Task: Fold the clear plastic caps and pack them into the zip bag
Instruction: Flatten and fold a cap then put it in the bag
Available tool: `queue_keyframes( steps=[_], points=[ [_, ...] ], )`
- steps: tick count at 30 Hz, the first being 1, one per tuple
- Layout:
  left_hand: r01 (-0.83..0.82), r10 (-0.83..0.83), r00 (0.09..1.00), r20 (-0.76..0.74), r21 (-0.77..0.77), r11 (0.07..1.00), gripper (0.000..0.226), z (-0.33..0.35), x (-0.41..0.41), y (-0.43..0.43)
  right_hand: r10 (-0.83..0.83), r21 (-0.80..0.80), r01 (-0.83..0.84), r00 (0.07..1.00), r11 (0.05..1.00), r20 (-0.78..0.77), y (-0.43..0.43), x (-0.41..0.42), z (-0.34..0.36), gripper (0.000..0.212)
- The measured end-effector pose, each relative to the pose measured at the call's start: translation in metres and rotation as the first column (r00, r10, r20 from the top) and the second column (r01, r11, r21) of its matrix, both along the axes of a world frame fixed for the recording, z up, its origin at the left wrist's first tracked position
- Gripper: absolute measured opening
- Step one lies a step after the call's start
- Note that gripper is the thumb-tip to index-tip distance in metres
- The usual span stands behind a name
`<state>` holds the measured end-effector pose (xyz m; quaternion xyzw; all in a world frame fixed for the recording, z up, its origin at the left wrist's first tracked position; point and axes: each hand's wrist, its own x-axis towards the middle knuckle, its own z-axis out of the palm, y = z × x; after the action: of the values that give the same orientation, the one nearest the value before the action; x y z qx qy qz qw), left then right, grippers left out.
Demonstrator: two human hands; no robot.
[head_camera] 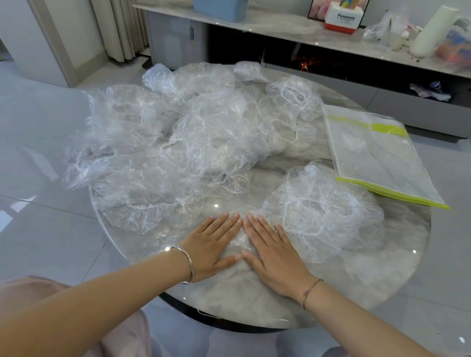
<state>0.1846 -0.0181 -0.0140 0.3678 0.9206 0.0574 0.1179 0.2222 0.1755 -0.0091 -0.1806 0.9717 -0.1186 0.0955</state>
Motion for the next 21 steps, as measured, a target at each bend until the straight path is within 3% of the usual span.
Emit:
queue_keyframes(
  steps=[5, 9, 13, 16, 18, 21],
  points=[
    [0.014, -0.012, 0.999, -0.032, 0.05, 0.999, 0.091, 0.01, -0.006, -0.006, 0.009, -0.059, -0.019, 0.988, 0.998, -0.155, 0.003, 0.001, 0.007, 0.069],
    [0.007, 0.01, 0.995, -0.097, 0.173, 0.985, 0.053, 0.02, -0.009, -0.006, 0.03, -0.072, -0.056, 0.948, 0.996, -0.316, 0.001, 0.005, 0.009, 0.045],
    [-0.031, 0.048, 0.99, -0.132, 0.131, 0.991, 0.038, 0.034, -0.006, -0.001, 0.0, -0.093, -0.031, 0.949, 0.995, -0.317, 0.001, 0.01, 0.011, 0.041],
    [0.035, 0.029, 0.977, -0.21, 0.291, 0.956, 0.032, 0.038, 0.004, 0.005, -0.021, -0.126, -0.022, 0.943, 0.992, -0.331, 0.001, 0.013, 0.013, 0.035],
    [0.093, 0.001, 0.97, -0.245, 0.372, 0.924, 0.038, 0.038, 0.009, 0.007, -0.064, -0.172, 0.01, 0.948, 0.985, -0.311, 0.002, 0.012, 0.016, 0.025],
    [0.112, -0.042, 0.974, -0.221, 0.313, 0.943, 0.052, 0.031, 0.005, 0.003, -0.18, -0.286, 0.117, 0.962, 0.951, -0.204, 0.01, 0.014, 0.019, 0.022]
  ],
)
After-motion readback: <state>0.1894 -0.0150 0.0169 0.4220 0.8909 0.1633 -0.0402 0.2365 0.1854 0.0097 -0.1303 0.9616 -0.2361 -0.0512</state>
